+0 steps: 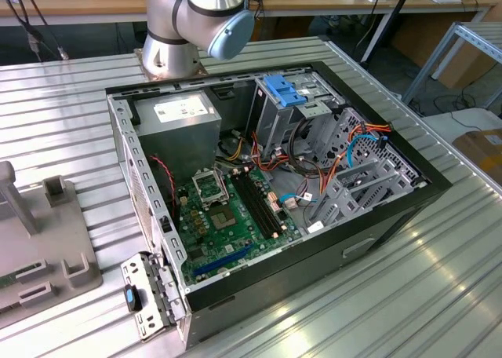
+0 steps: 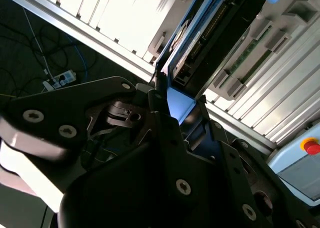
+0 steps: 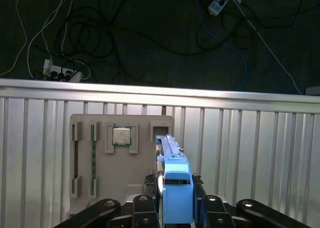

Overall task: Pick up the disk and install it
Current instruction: 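Pick up the disk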

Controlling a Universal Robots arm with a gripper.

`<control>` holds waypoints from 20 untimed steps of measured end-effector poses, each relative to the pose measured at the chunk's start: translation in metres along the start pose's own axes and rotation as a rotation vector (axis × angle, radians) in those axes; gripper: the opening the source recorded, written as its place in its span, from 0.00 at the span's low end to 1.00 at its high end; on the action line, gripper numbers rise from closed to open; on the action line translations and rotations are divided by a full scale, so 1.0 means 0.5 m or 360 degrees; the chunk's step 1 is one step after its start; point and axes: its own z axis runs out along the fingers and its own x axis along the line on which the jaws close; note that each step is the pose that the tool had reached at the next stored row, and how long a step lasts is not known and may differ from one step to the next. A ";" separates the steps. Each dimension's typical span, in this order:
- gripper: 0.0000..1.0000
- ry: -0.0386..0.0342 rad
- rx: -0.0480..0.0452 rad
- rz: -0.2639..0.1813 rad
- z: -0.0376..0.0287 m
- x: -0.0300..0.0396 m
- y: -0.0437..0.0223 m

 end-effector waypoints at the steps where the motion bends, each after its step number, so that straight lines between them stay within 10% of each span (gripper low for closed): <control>1: 0.36 0.0000 0.0000 0.0000 0.000 0.000 0.000; 10: 0.36 0.0000 0.0000 0.0000 -0.025 -0.001 0.000; 13: 0.36 0.0000 0.0000 0.0000 -0.063 -0.002 0.000; 20: 0.36 0.0000 0.0000 0.0000 -0.103 -0.003 -0.001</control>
